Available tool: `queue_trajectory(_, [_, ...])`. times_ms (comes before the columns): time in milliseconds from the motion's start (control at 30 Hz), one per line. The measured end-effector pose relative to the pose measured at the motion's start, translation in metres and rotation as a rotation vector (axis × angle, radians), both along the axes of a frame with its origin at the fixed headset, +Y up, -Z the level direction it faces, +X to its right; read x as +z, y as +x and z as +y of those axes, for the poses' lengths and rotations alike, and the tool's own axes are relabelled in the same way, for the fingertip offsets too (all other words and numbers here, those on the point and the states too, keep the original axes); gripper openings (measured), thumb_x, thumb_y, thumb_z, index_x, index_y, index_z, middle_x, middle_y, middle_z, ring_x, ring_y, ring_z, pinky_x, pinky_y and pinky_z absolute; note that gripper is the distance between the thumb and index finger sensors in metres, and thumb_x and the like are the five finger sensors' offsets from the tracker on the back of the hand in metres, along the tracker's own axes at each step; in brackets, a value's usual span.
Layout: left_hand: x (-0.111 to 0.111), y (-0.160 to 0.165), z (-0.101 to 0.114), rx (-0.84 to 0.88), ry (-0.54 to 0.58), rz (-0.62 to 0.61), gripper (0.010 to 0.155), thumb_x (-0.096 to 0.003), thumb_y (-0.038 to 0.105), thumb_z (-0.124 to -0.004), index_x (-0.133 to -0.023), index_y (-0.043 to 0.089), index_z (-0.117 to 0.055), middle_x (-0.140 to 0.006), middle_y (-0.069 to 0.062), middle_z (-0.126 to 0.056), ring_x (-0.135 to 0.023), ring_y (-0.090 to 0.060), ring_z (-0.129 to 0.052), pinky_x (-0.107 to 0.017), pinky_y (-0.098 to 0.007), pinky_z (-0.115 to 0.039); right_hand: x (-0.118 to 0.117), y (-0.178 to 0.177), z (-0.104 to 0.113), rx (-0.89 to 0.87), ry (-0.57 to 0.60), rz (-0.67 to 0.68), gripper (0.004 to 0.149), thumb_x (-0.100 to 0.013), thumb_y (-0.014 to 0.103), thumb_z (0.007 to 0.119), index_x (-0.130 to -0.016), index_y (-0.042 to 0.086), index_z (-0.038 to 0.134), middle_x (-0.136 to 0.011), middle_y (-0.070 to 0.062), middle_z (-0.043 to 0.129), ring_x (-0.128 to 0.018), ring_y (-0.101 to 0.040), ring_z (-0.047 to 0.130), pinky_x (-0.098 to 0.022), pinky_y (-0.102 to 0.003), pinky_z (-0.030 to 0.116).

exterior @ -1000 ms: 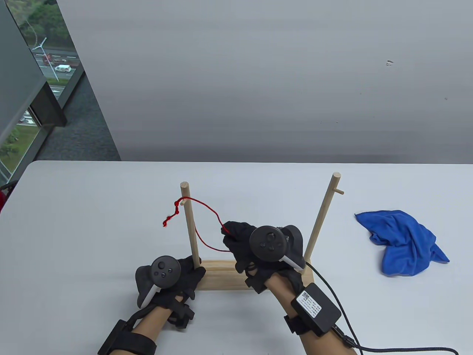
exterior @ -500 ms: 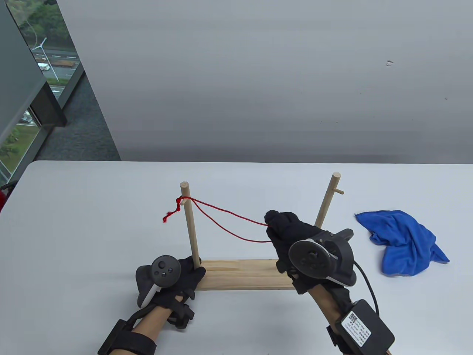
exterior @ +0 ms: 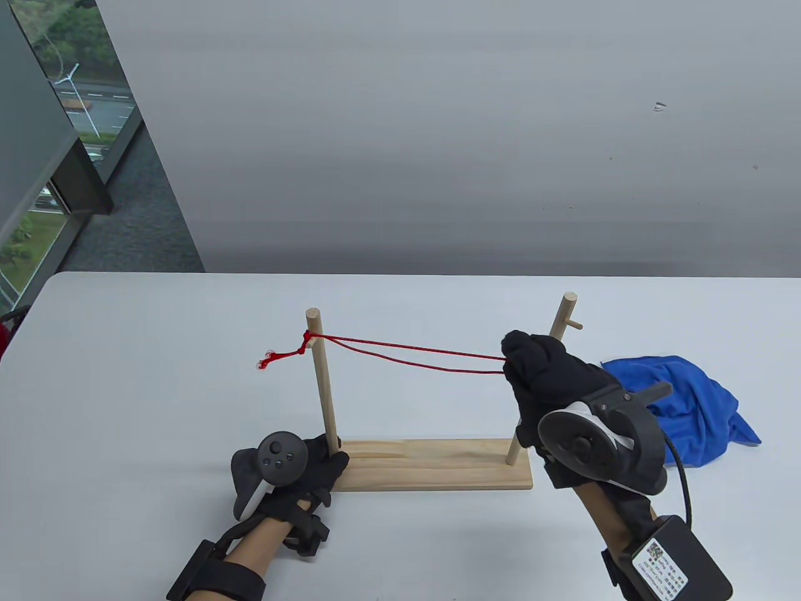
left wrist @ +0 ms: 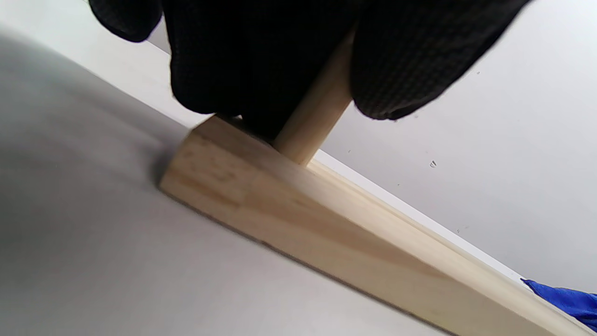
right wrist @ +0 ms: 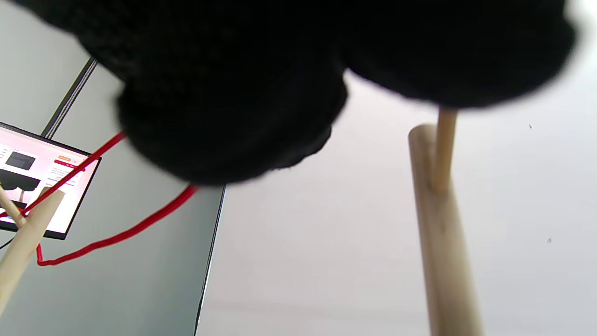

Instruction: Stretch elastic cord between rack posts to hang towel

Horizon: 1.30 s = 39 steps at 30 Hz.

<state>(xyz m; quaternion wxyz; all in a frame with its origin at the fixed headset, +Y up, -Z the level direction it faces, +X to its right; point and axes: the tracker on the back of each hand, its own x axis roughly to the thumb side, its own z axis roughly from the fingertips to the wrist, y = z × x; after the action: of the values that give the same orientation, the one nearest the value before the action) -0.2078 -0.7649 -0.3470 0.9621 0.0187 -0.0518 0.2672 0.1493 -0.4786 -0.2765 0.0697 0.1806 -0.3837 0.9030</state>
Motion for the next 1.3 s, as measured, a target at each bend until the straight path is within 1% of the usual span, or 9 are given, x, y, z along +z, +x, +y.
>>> queue_trajectory(67, [0.000, 0.000, 0.000, -0.006, -0.001, 0.005, 0.051, -0.0390, 0.049, -0.098, -0.080, 0.019, -0.093, -0.073, -0.004, -0.108, -0.066, -0.030, -0.101, -0.067, -0.062, -0.066, 0.002, 0.008, 0.009, 0.003, 0.026, -0.021, 0.038, -0.038, 0.031, 0.090, -0.073, 0.016, 0.085, -0.059, -0.010, 0.097, -0.010, -0.003, 0.100, -0.003, -0.023, 0.087])
queue_trajectory(167, [0.000, 0.000, 0.000, -0.005, -0.006, 0.005, 0.050, -0.0391, 0.049, -0.098, -0.079, 0.020, -0.093, -0.073, -0.004, -0.108, -0.067, -0.029, -0.101, -0.067, -0.062, -0.066, 0.003, 0.016, 0.018, -0.025, 0.034, -0.008, 0.038, -0.038, 0.031, 0.090, -0.073, 0.016, 0.085, -0.059, -0.010, 0.097, -0.010, -0.003, 0.100, -0.003, -0.023, 0.087])
queue_trajectory(333, [0.000, 0.001, 0.000, -0.012, -0.009, 0.009, 0.050, -0.0392, 0.050, -0.098, -0.080, 0.020, -0.093, -0.073, -0.003, -0.107, -0.067, -0.029, -0.100, -0.067, -0.062, -0.066, -0.001, 0.025, 0.034, -0.013, 0.056, -0.039, 0.040, -0.036, 0.031, 0.092, -0.071, 0.015, 0.086, -0.057, -0.010, 0.098, -0.010, -0.003, 0.099, -0.003, -0.023, 0.087])
queue_trajectory(500, [0.000, 0.001, 0.000, -0.013, -0.015, 0.010, 0.050, -0.0391, 0.050, -0.098, -0.080, 0.021, -0.093, -0.074, -0.002, -0.107, -0.068, -0.028, -0.100, -0.067, -0.062, -0.065, -0.013, 0.042, 0.046, -0.036, 0.051, -0.075, 0.040, -0.035, 0.032, 0.094, -0.070, 0.014, 0.086, -0.055, -0.010, 0.098, -0.010, -0.003, 0.099, -0.004, -0.023, 0.088])
queue_trajectory(633, [0.000, 0.001, 0.000, -0.015, -0.016, 0.010, 0.050, -0.0393, 0.050, -0.098, -0.080, 0.021, -0.092, -0.074, -0.002, -0.107, -0.068, -0.028, -0.100, -0.068, -0.062, -0.065, -0.028, 0.058, 0.051, -0.060, 0.038, -0.108, 0.040, -0.034, 0.032, 0.095, -0.069, 0.013, 0.086, -0.054, -0.009, 0.098, -0.011, -0.003, 0.099, -0.004, -0.024, 0.088])
queue_trajectory(900, [0.000, 0.001, 0.000, -0.015, -0.019, 0.008, 0.050, -0.0387, 0.050, -0.098, -0.080, 0.021, -0.092, -0.074, -0.002, -0.107, -0.068, -0.028, -0.100, -0.068, -0.063, -0.064, -0.059, 0.067, 0.047, -0.104, 0.010, -0.128, 0.040, -0.033, 0.033, 0.096, -0.066, 0.014, 0.086, -0.053, -0.009, 0.099, -0.012, -0.004, 0.100, -0.005, -0.025, 0.088])
queue_trajectory(1033, [0.000, 0.002, 0.000, -0.021, -0.018, 0.011, 0.050, -0.0389, 0.050, -0.098, -0.080, 0.022, -0.092, -0.074, -0.002, -0.106, -0.068, -0.028, -0.100, -0.068, -0.063, -0.064, -0.073, 0.068, 0.042, -0.090, 0.009, -0.139, 0.038, -0.032, 0.032, 0.097, -0.065, 0.015, 0.087, -0.054, -0.008, 0.099, -0.012, -0.004, 0.100, -0.006, -0.025, 0.088])
queue_trajectory(1133, [0.000, 0.002, -0.001, -0.022, -0.021, 0.012, 0.050, -0.0391, 0.050, -0.097, -0.080, 0.022, -0.092, -0.074, -0.001, -0.106, -0.068, -0.028, -0.099, -0.068, -0.063, -0.064, -0.077, 0.071, 0.038, -0.086, 0.011, -0.131, 0.037, -0.032, 0.032, 0.097, -0.064, 0.017, 0.088, -0.055, -0.007, 0.099, -0.013, -0.005, 0.100, -0.007, -0.025, 0.089])
queue_trajectory(1300, [-0.001, 0.001, -0.001, -0.019, -0.028, 0.015, 0.050, -0.0392, 0.051, -0.097, -0.080, 0.023, -0.092, -0.075, -0.001, -0.106, -0.068, -0.028, -0.099, -0.068, -0.062, -0.065, -0.075, 0.078, 0.030, -0.100, 0.030, -0.084, 0.035, -0.031, 0.031, 0.098, -0.063, 0.020, 0.090, -0.057, -0.005, 0.100, -0.015, -0.006, 0.100, -0.008, -0.027, 0.089])
